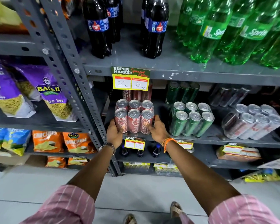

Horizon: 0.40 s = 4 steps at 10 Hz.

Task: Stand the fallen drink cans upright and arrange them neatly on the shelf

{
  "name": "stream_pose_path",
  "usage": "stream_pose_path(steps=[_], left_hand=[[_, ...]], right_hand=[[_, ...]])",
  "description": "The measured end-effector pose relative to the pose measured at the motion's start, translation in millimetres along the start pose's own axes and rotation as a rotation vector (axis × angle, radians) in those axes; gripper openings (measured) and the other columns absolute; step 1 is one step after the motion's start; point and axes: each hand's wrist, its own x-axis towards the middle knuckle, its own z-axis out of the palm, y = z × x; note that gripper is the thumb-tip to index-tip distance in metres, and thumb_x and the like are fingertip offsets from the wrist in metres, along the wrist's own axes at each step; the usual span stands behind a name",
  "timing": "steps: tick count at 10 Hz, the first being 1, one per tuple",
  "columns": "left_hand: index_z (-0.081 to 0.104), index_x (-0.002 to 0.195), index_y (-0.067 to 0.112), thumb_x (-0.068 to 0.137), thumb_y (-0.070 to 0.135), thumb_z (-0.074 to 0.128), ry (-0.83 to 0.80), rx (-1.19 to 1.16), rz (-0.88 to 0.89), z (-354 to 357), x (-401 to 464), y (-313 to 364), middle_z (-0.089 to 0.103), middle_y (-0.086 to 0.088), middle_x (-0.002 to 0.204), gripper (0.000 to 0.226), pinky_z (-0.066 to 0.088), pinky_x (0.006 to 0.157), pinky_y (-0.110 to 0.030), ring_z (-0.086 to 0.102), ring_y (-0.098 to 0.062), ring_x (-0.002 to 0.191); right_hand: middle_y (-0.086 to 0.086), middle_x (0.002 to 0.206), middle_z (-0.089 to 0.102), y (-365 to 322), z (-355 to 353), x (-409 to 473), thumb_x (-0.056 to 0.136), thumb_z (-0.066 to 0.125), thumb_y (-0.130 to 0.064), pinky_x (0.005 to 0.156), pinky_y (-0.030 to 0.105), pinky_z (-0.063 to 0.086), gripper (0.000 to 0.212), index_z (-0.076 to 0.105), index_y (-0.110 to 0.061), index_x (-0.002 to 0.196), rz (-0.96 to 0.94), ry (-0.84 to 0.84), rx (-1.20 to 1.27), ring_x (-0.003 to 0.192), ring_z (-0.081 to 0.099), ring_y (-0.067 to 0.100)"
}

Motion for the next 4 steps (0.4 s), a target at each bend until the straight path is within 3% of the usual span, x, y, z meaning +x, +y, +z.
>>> stream_pose_path(steps=[3, 4], left_hand=[[0.041, 0.134, 0.004, 0.089, 0.006, 0.058, -0.006, 0.061, -0.030, -2.5, -3.6, 6.9, 0.061, -0.017, 0.129, 0.048, 0.049, 0.099, -0.045, 0.060, -0.035, 0.118], [0.030, 0.142, 0.003, 0.086, 0.003, 0.062, 0.002, 0.093, -0.052, -4.5, -17.2, 12.8, 0.054, -0.016, 0.137, 0.065, 0.048, 0.102, -0.046, 0.056, -0.033, 0.124]], right_hand=[[0.014, 0.130, 0.063, -8.0, -5.1, -4.0, 0.096, 0.058, -0.013, 0.099, 0.041, 0.053, 0.035, 0.040, -0.009, 0.125, 0.008, -0.042, 0.004, 0.120, 0.063, 0.032], [0.013, 0.147, 0.051, -11.8, -17.2, -21.6, 0.093, 0.066, -0.017, 0.110, 0.041, 0.046, 0.068, 0.028, -0.006, 0.148, 0.028, 0.016, 0.032, 0.134, 0.054, 0.028]])
